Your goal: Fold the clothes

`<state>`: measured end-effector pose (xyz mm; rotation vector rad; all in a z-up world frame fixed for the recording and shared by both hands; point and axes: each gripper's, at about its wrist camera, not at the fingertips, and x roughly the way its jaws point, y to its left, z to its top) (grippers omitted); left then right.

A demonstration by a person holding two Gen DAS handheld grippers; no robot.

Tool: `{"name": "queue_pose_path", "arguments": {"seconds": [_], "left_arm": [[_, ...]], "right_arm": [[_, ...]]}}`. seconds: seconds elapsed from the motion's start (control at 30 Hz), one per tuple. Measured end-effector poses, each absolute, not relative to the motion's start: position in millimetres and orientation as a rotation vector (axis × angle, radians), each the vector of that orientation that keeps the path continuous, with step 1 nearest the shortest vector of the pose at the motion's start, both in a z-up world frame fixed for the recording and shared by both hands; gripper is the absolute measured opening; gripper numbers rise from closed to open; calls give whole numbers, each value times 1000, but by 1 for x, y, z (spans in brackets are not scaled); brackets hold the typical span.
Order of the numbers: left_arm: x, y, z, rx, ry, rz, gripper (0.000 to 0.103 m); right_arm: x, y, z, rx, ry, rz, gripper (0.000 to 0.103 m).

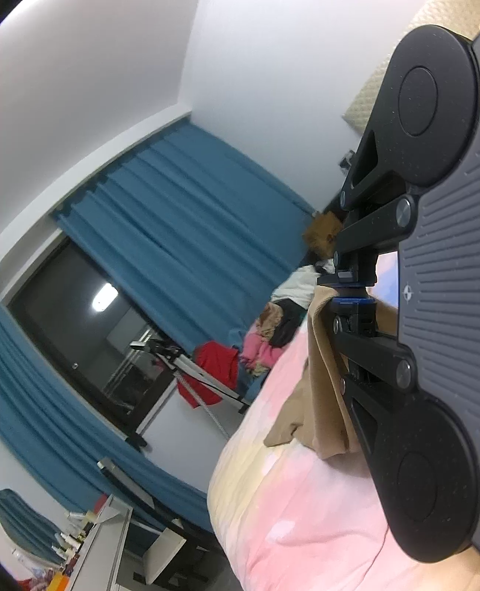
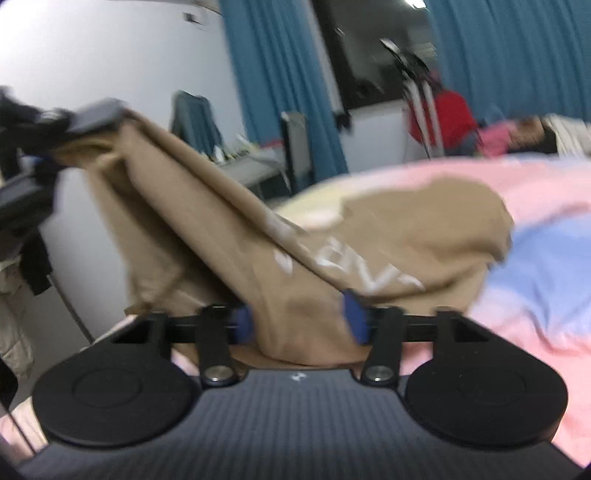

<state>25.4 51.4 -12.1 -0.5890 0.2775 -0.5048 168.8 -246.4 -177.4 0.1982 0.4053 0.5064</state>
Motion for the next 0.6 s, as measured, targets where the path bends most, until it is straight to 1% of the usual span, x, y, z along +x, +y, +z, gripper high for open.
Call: {"name": "queue_pose_path", "arguments": {"seconds": [0.03, 0.1, 0.27, 0.33, 0.37, 0.4, 0.43, 0.47, 0.53, 0.57, 0.6], "left_arm": [[29, 49, -14, -576, 291, -495, 5], [35, 44, -20, -546, 316, -464, 5], [47, 33, -29, -472, 390, -422, 7], [51, 23, -35, -414, 429, -412, 12], [53, 17, -38, -381, 451, -403, 13], [55, 11, -42, -348, 472, -394, 16], [55, 6, -46, -313, 488, -390, 22], [55, 0, -50, -278, 503, -386, 24], [53, -12, -57, -200, 521, -379, 36], [50, -18, -60, -157, 523, -377, 39], [46, -25, -62, -95, 517, -372, 46]], "right_arm": [[172, -250, -180, 208, 419, 492, 14], [173, -259, -172, 215, 410, 442, 8], [167, -303, -129, 330, 284, 380, 7], [164, -315, -118, 343, 255, 378, 7], [164, -319, -116, 346, 252, 375, 7], [163, -323, -115, 350, 253, 371, 7], [164, -327, -116, 360, 264, 370, 7], [165, -331, -117, 371, 275, 370, 7], [172, -335, -119, 397, 297, 372, 7], [175, -338, -120, 410, 308, 373, 7], [178, -340, -120, 423, 319, 373, 7]]}}
